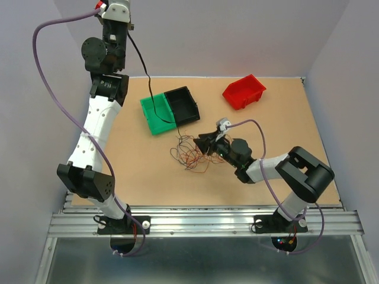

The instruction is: Untangle the cables

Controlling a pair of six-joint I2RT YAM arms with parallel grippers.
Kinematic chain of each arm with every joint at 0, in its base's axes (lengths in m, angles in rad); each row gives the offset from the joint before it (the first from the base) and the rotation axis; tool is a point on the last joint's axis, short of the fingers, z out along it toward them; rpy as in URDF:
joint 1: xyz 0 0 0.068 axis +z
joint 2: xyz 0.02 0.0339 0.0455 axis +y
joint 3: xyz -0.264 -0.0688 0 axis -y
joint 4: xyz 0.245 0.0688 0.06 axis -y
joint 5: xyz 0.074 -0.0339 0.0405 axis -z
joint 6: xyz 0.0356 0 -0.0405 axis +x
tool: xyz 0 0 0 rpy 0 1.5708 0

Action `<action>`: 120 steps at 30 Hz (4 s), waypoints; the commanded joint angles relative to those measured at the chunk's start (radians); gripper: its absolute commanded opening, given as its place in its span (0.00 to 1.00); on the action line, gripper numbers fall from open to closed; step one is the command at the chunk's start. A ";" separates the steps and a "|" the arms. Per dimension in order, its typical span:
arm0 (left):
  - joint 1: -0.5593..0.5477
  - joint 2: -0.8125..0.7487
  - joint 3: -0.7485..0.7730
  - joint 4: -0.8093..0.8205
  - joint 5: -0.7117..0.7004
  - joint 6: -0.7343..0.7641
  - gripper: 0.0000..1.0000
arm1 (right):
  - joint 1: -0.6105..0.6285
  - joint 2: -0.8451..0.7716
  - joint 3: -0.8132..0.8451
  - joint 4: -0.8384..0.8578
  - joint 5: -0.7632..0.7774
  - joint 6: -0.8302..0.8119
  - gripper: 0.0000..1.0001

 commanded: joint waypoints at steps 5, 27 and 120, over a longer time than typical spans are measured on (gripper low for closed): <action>0.003 -0.078 0.000 0.065 0.071 -0.022 0.00 | 0.001 0.203 0.401 -0.120 -0.197 -0.059 0.60; 0.001 -0.125 -0.040 0.065 0.137 -0.027 0.00 | 0.003 0.577 0.958 -0.542 -0.324 -0.183 0.53; -0.002 0.036 -0.274 0.136 0.203 -0.232 0.00 | -0.011 0.376 0.701 -0.298 0.053 -0.085 0.38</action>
